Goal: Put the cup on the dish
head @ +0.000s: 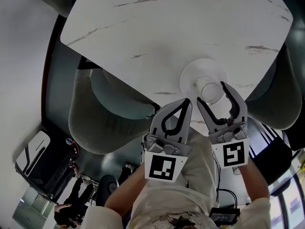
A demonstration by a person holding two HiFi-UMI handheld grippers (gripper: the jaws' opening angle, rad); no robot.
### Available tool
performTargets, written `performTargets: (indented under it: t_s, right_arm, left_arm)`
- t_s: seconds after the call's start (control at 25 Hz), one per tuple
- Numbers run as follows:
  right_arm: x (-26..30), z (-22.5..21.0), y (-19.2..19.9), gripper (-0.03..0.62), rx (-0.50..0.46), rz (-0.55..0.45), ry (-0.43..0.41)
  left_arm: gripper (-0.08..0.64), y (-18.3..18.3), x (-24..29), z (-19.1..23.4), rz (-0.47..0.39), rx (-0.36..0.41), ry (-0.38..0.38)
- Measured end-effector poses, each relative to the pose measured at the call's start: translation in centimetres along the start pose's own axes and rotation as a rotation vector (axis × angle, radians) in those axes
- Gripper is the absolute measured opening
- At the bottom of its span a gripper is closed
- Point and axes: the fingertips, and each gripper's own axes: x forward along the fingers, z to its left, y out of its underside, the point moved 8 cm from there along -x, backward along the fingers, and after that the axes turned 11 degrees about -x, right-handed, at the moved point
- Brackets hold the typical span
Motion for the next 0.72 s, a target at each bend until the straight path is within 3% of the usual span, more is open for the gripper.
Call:
performTargets:
  t_s: [0.72]
  right_arm:
    - [-6.1,0.4,-6.5,0.272,0.073,-0.060,0.033]
  left_arm:
    - [0.006,-6.0,-6.7,-2.5,-0.026,0.106,0.001]
